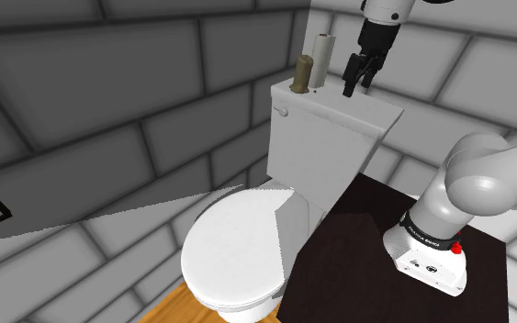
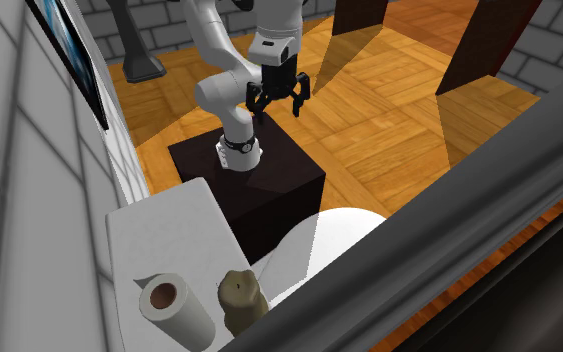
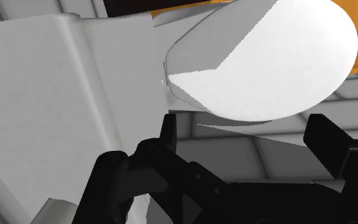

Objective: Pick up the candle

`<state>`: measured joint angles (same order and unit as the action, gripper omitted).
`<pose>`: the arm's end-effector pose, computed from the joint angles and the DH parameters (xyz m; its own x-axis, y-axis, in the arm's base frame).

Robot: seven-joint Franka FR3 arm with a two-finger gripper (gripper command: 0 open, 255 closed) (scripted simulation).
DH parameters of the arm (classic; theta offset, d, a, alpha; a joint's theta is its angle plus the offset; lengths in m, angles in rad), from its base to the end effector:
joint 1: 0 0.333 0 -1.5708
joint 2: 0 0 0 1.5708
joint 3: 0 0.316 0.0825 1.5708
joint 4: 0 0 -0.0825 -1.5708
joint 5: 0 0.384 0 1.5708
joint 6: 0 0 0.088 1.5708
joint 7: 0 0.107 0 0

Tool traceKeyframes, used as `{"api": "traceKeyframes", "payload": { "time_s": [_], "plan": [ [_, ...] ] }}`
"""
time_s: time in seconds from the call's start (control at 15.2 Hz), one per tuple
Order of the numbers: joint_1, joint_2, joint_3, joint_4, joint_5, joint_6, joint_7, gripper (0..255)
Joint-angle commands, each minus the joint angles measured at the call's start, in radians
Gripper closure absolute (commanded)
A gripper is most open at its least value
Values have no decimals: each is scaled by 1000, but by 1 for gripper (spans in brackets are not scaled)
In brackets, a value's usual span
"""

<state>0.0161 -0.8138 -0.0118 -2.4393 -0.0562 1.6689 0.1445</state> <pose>0.3075 -0.0051 0.5684 0.9902 -0.1308 0.0496 -0.1329 -0.9903 0.0408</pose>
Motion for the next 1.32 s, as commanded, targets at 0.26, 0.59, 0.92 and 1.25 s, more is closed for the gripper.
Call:
{"api": "traceKeyframes", "payload": {
  "time_s": [0.26, 0.59, 0.92, 1.25],
  "plan": [
    [-19, 125, -63, 66, -25, 76, -59, 0],
    [-32, 290, -138, 175, -33, 153, -135, 0],
    [-37, 462, -208, 313, -11, 205, -216, 0],
    [-45, 644, -272, 482, 45, 228, -306, 0]
  ]
}}
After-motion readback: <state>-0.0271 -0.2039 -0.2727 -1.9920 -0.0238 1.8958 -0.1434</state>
